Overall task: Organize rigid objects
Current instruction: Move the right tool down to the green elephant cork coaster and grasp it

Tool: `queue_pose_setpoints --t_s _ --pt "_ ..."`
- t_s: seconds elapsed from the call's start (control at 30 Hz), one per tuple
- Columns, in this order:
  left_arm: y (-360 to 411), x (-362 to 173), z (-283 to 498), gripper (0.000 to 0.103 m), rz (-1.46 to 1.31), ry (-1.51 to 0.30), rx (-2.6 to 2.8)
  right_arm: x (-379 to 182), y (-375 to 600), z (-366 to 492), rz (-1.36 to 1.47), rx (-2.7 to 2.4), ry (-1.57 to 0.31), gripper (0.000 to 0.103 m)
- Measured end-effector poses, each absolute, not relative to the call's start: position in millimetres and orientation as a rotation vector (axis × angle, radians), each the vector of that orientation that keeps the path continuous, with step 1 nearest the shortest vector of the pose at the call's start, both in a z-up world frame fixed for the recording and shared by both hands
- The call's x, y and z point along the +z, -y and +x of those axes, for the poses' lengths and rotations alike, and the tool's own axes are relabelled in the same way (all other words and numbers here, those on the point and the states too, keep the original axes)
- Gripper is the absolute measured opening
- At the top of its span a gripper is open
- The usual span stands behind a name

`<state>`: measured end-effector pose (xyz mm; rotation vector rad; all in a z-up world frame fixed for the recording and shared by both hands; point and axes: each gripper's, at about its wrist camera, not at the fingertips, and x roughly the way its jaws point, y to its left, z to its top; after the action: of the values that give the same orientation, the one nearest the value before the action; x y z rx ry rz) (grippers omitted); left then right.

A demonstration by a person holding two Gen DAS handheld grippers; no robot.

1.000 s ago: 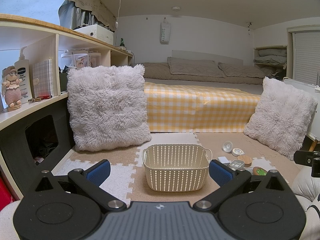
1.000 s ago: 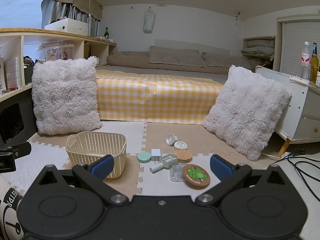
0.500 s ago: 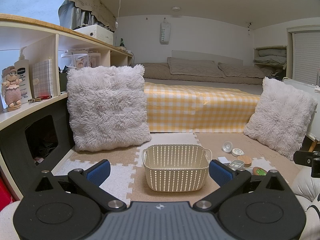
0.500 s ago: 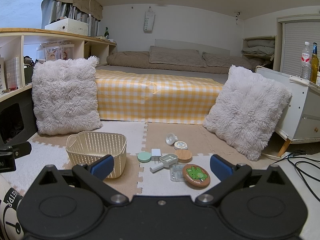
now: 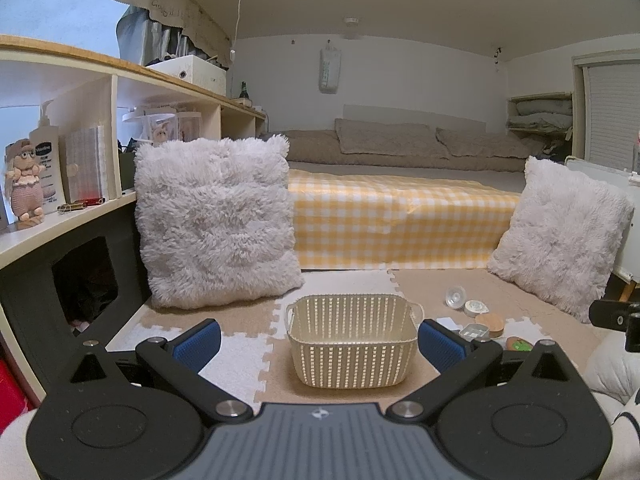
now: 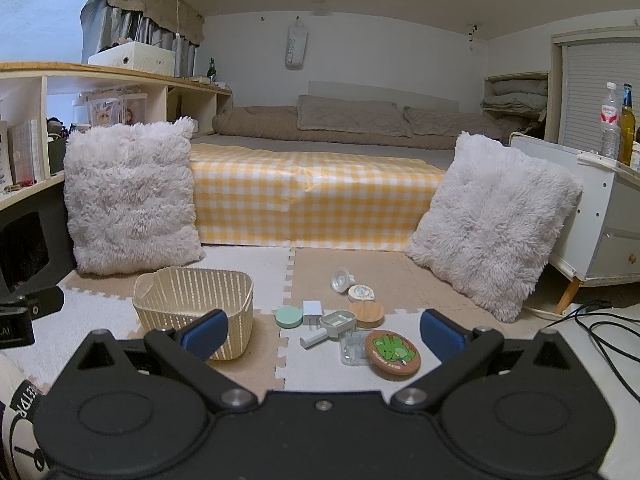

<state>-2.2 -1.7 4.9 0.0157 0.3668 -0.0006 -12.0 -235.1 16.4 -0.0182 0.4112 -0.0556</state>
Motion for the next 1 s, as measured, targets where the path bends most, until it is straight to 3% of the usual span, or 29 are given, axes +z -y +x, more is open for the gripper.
queue_pose_setpoints --t_s 0.5,1.0 --pt "5.4 37.5 46.2 0.103 0.046 -0.302 -0.005 48.4 259.0 31.1 0.064 -0.048 -0.377 0.103" --pt "-25.2 54.6 172.4 0.103 -0.024 -0.268 0.061 45.3 312.8 149.8 0.020 -0.209 -0.401 0.103"
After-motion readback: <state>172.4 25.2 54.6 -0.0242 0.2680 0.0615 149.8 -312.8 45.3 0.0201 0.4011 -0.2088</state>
